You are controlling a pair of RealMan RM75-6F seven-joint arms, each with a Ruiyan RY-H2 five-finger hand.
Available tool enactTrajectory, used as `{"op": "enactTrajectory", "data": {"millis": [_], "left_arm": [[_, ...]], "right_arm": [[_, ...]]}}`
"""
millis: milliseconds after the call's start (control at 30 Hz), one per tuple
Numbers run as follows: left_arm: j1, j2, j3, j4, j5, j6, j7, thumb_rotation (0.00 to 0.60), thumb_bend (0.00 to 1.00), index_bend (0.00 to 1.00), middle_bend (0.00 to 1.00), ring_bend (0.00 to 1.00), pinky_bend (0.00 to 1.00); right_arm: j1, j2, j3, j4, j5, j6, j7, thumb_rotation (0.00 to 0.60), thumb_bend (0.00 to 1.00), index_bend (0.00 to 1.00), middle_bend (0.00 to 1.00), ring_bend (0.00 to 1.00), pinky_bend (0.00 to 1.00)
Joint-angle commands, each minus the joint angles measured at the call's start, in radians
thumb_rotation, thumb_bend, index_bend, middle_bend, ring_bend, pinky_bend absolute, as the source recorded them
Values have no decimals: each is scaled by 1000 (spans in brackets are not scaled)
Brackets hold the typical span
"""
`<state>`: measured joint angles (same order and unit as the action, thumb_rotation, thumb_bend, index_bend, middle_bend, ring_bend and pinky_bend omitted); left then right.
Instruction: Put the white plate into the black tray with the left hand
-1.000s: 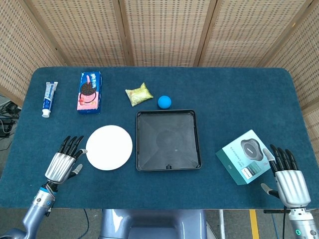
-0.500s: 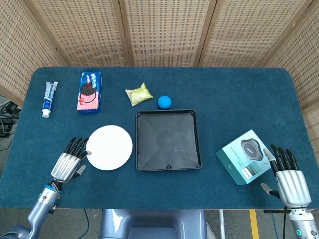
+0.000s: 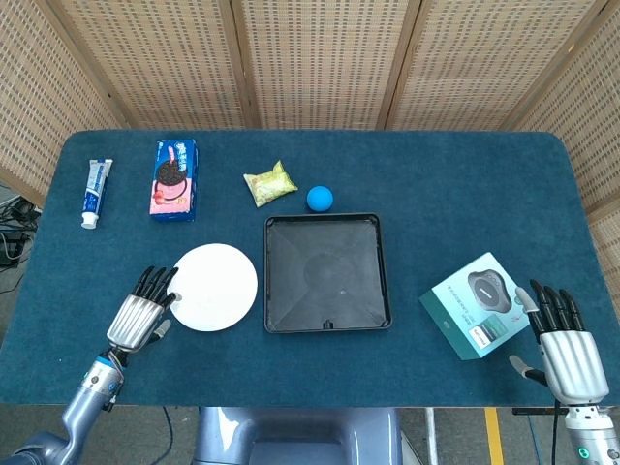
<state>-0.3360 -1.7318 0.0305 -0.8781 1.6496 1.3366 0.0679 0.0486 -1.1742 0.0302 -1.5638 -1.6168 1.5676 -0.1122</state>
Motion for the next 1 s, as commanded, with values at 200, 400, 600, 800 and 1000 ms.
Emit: {"op": "enactTrajectory", "data": {"millis": [200, 400, 600, 800, 1000], "left_arm": [[-14, -19, -5, 11, -5, -9, 15, 600, 324, 371, 0, 0, 0], [-27, -33, -10, 14, -13, -22, 40, 600, 323, 371, 0, 0, 0], [-36, -39, -9, 17, -18, -33, 54, 600, 325, 371, 0, 0, 0], [-40, -50, -5, 28, -18, -33, 64, 600, 344, 392, 0, 0, 0], [-44, -58, -5, 34, -23, -36, 69, 600, 359, 432, 0, 0, 0]], "right_arm": [[-5, 8, 5, -1, 1, 14, 19, 600, 156, 58, 0, 0, 0], [-7, 12, 7, -1, 0, 19, 29, 600, 155, 57, 0, 0, 0], [-7, 11, 7, 1, 1, 18, 28, 600, 156, 57, 0, 0, 0], [-7, 9, 7, 1, 0, 15, 23, 600, 156, 58, 0, 0, 0], [-8, 10, 8, 2, 4, 15, 27, 600, 155, 58, 0, 0, 0]]}}
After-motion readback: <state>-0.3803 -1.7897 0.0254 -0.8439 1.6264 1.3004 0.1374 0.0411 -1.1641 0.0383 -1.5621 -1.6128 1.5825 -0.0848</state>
